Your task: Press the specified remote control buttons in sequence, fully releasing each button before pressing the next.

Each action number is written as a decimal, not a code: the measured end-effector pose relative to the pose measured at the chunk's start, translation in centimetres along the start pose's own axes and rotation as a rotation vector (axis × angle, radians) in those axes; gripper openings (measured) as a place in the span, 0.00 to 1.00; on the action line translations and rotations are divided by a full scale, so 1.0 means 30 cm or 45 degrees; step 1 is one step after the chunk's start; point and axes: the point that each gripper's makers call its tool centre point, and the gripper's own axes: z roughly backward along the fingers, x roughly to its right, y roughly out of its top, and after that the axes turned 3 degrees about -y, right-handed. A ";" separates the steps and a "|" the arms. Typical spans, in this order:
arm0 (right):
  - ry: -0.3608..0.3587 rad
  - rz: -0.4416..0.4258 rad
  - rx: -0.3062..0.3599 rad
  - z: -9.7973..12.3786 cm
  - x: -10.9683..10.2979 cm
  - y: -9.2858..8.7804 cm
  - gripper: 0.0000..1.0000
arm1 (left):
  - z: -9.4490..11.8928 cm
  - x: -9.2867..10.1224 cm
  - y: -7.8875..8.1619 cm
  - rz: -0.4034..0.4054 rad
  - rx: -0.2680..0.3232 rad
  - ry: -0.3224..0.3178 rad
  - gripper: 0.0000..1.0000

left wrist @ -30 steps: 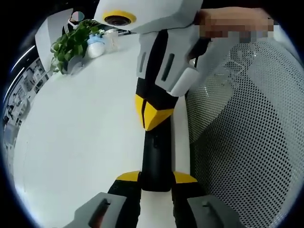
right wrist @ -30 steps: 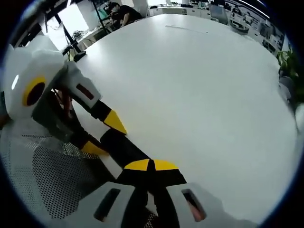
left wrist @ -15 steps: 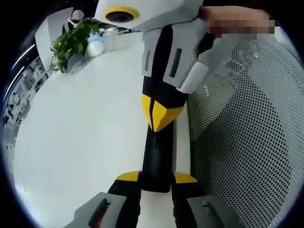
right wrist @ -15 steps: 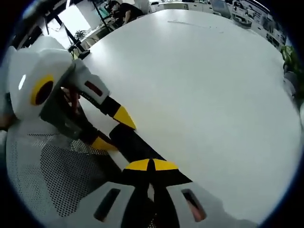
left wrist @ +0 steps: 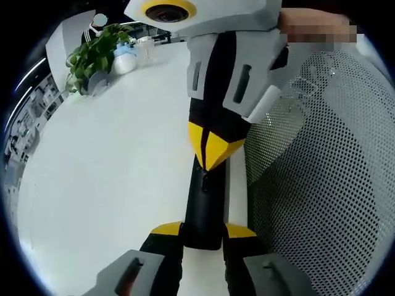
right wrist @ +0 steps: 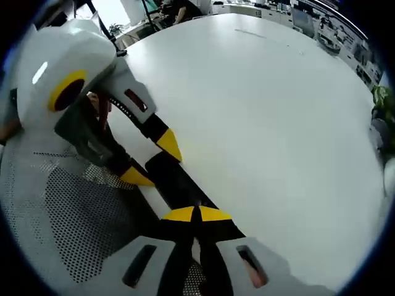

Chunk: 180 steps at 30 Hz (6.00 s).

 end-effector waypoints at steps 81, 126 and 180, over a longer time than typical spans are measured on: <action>-0.020 0.223 -0.020 0.001 -0.006 -0.013 0.00 | -0.001 -0.008 0.002 0.039 0.018 0.020 0.24; -0.001 0.142 -0.035 -0.007 -0.011 -0.018 0.00 | -0.003 -0.008 0.004 0.011 0.028 0.011 0.24; -0.036 0.238 0.028 -0.017 -0.020 0.022 0.00 | -0.007 0.006 0.012 -0.002 0.042 -0.009 0.24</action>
